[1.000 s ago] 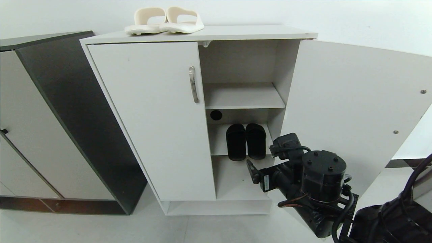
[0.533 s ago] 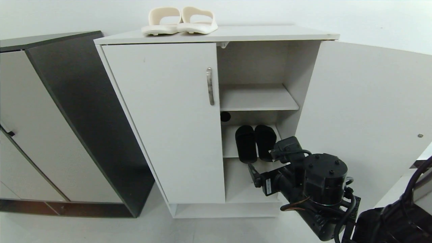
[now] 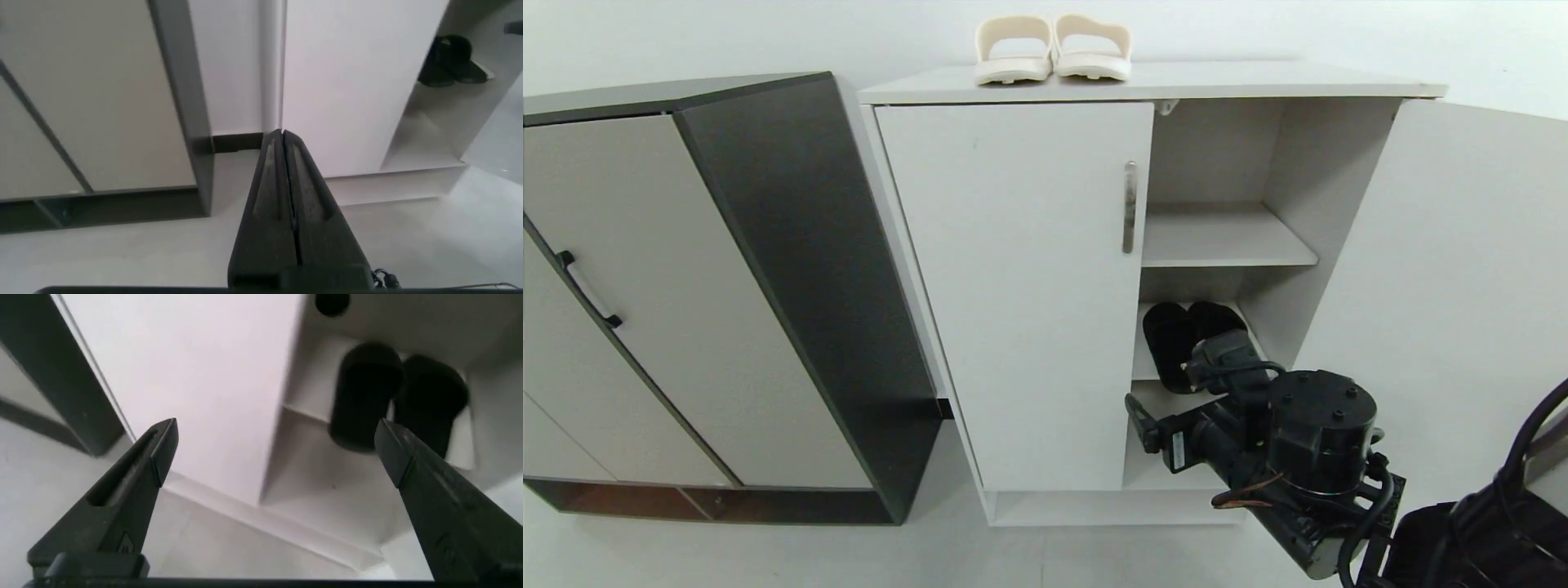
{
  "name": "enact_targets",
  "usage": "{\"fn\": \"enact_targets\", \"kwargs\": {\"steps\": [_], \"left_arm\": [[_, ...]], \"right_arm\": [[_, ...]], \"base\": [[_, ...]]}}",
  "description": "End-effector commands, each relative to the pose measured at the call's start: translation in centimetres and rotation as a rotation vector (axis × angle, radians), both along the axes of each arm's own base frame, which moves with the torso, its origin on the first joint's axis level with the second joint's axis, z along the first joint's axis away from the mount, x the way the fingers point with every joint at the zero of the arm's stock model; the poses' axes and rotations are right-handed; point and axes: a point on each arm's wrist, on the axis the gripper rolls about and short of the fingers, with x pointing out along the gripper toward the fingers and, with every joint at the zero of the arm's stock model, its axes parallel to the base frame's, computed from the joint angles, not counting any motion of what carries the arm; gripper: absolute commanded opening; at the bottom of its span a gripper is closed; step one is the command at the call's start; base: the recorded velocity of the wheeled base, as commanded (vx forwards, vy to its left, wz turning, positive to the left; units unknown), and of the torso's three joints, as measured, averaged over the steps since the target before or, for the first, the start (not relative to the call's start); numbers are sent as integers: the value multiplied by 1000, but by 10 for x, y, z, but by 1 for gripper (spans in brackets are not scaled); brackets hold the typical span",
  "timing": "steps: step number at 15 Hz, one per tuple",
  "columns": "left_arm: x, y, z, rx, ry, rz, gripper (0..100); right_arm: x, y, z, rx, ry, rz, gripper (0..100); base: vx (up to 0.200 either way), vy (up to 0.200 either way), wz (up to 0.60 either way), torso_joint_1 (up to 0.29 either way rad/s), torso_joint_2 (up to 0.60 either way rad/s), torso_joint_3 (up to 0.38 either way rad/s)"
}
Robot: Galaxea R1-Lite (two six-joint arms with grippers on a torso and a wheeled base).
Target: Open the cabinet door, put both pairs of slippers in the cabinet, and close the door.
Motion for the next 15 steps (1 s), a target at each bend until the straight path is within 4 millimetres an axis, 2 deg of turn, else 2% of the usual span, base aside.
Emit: {"fn": "enact_targets", "kwargs": {"steps": [1,4,15], "left_arm": [[0,0,0,0,0,2,0],[0,0,0,0,0,3,0],[0,0,0,-2,0,3,0]], "right_arm": [[0,-1,-3,-9,6,-1,100],[0,-2,-2,-10,1,-3,100],[1,0,-4,-6,-9,-2,100]], "base": [[0,200,0,-2,2,-2],[0,200,0,4,2,2],[0,0,0,0,0,0]]}}
